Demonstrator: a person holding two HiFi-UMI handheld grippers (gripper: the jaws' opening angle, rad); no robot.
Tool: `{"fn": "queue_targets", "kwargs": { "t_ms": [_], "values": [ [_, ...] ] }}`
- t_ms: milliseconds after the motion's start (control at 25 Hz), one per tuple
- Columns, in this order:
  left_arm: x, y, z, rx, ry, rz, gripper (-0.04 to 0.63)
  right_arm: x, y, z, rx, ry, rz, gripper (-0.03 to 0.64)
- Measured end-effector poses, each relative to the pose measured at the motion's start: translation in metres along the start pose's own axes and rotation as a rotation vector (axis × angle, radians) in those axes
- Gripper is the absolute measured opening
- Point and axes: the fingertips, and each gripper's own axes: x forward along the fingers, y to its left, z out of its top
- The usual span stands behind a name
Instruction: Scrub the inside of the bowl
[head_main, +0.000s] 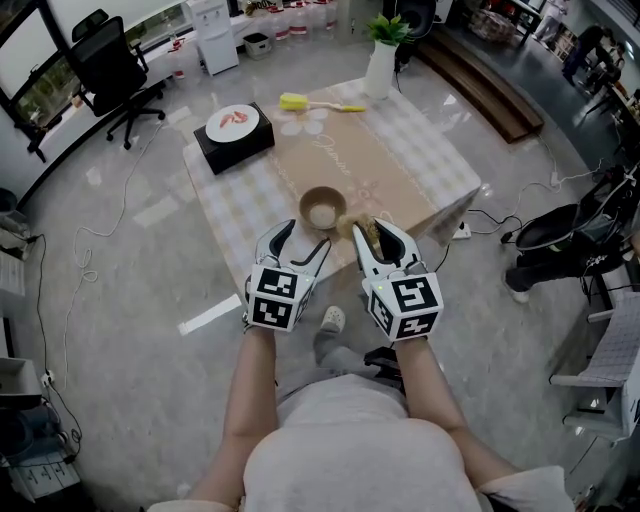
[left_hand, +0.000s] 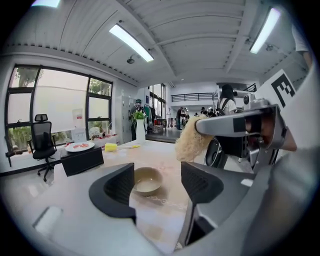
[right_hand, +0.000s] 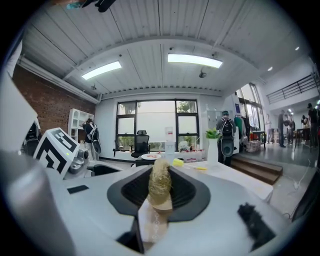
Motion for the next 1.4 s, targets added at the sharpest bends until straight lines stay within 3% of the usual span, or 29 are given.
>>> {"fn": "queue_targets", "kwargs": {
  "t_ms": [120, 320, 680, 1040, 1400],
  "values": [
    [0.017, 0.011, -0.008, -0.024, 0.015, -0.007, 0.31, 0.017, -0.01, -0.004, -0.007, 0.014, 0.007, 0.094],
    [0.044, 0.021, -0.032, 0.01, 0.1, -0.04, 0.315, 0.044, -0.024, -0.01, -0.011, 0.042, 0.022, 0.094],
    [0.079, 0.03, -0.059, -0.019, 0.175, -0.098, 0.465, 0.078, -0.036, -0.026, -0.009, 0.088, 0.058, 0.094],
    [0.106, 0.039, -0.077, -0.036, 0.239, -0.12, 0.46, 0.103, -0.052, -0.028, -0.018, 0.108, 0.07, 0.094],
    [0.119, 0.038, -0.088, 0.006, 0.288, -0.14, 0.445, 0.117, -0.061, -0.033, -0.013, 0.136, 0.086, 0.094]
  ]
}}
